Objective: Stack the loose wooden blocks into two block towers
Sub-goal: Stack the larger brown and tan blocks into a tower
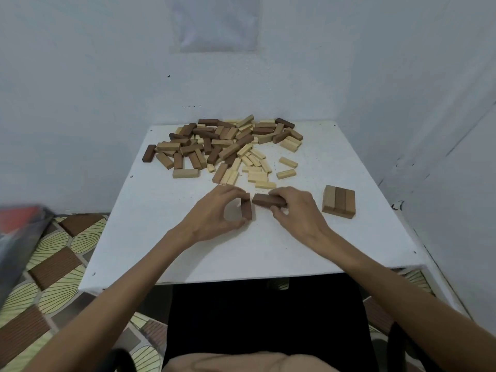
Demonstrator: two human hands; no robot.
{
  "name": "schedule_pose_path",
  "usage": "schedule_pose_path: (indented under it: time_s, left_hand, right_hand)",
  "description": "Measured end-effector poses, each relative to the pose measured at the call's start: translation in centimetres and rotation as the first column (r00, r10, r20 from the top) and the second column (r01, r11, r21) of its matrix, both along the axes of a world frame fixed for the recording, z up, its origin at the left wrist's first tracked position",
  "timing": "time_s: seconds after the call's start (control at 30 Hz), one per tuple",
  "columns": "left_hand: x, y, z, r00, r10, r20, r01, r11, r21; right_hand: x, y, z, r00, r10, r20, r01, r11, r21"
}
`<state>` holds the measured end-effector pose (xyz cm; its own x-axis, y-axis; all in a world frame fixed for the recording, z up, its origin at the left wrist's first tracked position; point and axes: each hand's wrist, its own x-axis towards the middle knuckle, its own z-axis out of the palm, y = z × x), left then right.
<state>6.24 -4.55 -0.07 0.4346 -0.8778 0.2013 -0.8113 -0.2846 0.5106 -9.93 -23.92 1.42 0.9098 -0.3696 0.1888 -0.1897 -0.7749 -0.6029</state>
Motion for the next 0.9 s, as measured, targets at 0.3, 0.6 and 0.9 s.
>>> schedule_pose_path:
  time_s: [0.3,0.6,0.9]
  left_hand:
    - [-0.3,0.2,-0.8,0.998,0.049,-0.040,-0.049,0.999,-0.006]
    - [0.3,-1.4,-0.6,0.999,0.047,0.005,-0.047,0.997,0.068]
    - [-0.5,-2.3,0.0,0.996,-0.053,-0.067,0.058,0.996,0.063]
  right_hand:
    - [-1.0,0.4,-1.4,0.999,0.042,0.020,-0.042,0.999,-0.011]
    - [-1.1,0.5,-1.9,0.998,0.055,0.007,-0.056,0.998,0.035]
    - [-0.5,0.5,-2.1,0.996,0.033,0.084,-0.048,0.983,0.177]
